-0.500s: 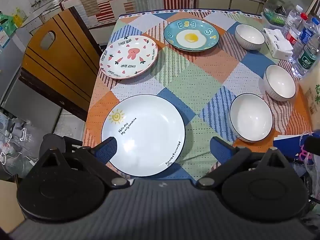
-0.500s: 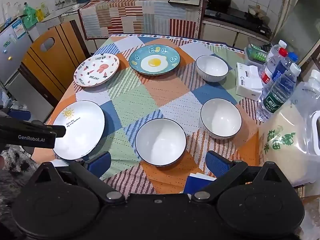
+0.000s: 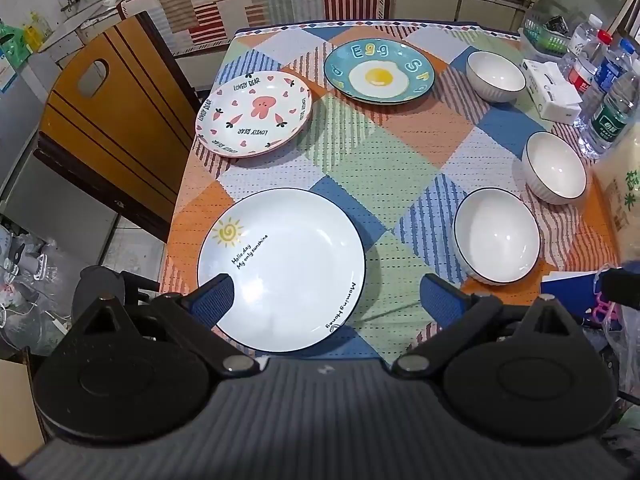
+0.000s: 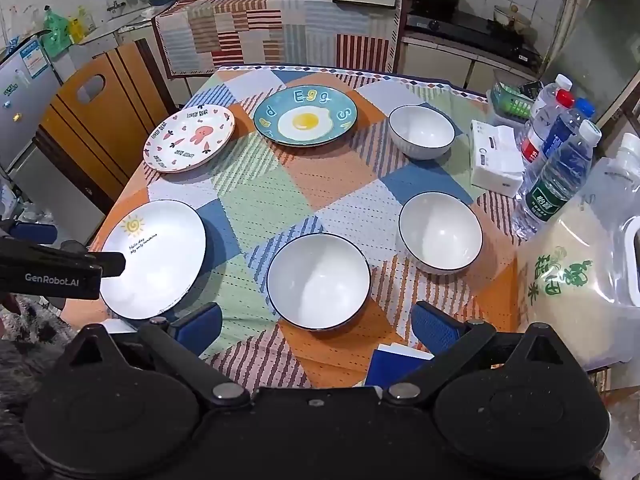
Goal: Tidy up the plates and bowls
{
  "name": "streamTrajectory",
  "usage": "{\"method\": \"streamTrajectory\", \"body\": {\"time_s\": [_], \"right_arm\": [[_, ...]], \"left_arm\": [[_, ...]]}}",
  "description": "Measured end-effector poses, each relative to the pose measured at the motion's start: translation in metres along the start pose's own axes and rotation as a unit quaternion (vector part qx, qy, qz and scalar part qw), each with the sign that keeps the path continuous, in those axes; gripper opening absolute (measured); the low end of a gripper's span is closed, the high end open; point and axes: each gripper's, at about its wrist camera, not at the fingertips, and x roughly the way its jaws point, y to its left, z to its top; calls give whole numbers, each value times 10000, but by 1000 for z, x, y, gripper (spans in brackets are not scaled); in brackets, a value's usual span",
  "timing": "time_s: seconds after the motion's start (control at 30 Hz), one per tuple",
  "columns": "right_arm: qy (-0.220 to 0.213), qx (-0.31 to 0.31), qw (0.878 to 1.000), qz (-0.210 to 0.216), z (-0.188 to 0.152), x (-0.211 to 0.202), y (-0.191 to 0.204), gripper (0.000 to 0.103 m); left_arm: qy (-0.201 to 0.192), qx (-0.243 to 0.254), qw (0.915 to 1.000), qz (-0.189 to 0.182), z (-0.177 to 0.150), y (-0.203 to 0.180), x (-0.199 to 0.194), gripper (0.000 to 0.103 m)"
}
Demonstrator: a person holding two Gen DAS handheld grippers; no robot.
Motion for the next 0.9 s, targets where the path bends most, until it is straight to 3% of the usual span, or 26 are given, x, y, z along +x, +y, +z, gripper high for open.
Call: {"method": "streamTrajectory", "body": {"time_s": [0.33,0.9], "right_arm": [[-66,-53,9999,-61,-10,4,-8,102],[-110,-166,9997,-108,5,-2,1,102]], "left_arm": [[-184,-51,9998,95,-2,9,-8,101],[-123,56,9998,-139,-10,12,-14,101]]}}
